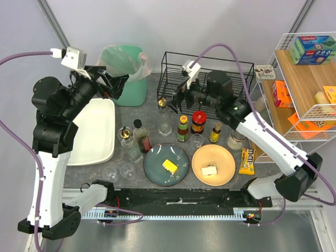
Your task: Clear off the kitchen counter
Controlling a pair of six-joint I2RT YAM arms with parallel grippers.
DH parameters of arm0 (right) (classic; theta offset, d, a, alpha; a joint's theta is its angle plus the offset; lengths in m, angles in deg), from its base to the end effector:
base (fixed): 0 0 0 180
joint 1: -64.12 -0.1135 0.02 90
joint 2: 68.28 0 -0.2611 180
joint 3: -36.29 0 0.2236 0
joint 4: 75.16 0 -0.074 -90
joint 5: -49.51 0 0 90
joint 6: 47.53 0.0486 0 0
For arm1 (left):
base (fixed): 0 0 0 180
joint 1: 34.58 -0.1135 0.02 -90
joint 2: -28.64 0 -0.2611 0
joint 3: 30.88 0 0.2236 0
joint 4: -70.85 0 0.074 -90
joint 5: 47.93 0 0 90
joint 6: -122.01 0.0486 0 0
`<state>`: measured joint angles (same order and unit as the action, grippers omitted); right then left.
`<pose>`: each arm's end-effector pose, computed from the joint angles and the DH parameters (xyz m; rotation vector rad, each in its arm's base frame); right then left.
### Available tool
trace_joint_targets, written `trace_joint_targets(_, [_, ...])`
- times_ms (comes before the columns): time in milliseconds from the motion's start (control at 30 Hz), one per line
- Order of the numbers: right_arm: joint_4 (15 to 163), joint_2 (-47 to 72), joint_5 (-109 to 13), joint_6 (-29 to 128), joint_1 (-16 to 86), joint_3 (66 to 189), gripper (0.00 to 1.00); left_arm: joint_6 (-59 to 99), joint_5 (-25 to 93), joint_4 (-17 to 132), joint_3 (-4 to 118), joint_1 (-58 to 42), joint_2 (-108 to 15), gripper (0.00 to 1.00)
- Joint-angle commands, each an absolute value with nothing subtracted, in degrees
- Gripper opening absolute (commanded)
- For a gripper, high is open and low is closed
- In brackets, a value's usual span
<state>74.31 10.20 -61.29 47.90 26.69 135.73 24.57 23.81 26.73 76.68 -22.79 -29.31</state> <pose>0.2233 0.1927 0.4295 -0.7582 1.6393 0.8563 0.1397 -0.0447 0.5166 0.3172 1.4664 -0.5057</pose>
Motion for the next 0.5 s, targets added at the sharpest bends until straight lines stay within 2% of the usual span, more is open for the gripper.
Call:
trace_joint_targets(0, [83.11,11.52,-50.78,46.16,23.52,132.55,0.98,25.24,24.76,29.45,77.77,-23.07,-28.57,0.99])
trace_joint_targets(467, [98.14,18.11,-46.47,45.98,21.05,123.23,0.96,25.69,25.46,29.8,75.92,-23.07,-27.96,0.99])
